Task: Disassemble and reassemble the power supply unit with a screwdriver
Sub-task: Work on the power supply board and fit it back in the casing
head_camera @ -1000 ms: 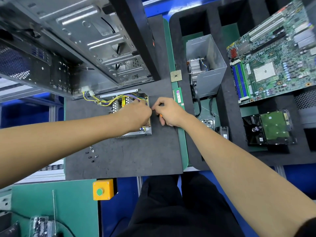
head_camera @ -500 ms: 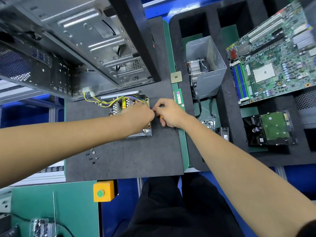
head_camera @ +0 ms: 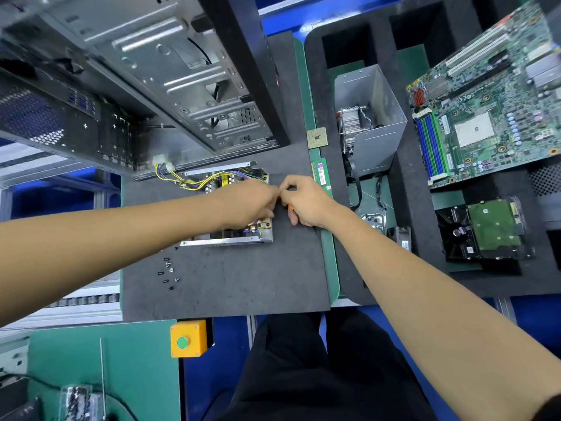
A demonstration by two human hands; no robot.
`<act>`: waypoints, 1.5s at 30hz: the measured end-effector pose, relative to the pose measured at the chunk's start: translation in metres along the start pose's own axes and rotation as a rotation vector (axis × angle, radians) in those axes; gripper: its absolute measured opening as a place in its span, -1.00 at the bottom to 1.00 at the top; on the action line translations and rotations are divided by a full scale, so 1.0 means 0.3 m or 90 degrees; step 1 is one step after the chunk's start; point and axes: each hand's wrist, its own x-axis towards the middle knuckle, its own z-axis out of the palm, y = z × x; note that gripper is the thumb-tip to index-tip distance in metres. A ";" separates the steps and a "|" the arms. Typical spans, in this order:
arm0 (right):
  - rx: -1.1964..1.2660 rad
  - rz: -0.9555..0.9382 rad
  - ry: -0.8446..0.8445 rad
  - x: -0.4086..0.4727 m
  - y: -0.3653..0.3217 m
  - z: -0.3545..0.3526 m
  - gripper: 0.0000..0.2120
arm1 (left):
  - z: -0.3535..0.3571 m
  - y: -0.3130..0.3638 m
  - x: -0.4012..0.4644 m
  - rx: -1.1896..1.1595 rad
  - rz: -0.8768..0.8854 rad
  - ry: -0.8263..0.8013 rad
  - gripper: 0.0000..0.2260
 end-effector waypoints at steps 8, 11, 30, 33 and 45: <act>-0.006 0.003 -0.001 0.001 -0.002 -0.004 -0.84 | -0.042 -0.063 -0.006 -0.321 -0.002 -0.033 -0.92; -0.003 0.001 -0.006 -0.002 -0.004 -0.005 -0.84 | -0.051 -0.070 -0.009 -0.345 -0.031 -0.063 -0.95; -0.001 -0.004 -0.002 -0.005 -0.002 -0.005 -0.82 | 0.019 -0.027 -0.032 -0.097 -0.035 0.067 -0.93; 0.003 -0.010 0.002 -0.003 0.000 -0.002 -0.84 | 0.014 0.030 -0.023 0.001 -0.027 0.032 -0.93; 0.040 0.001 -0.006 0.007 0.007 0.004 -0.84 | -0.008 0.171 0.056 0.334 -0.109 -0.074 -0.79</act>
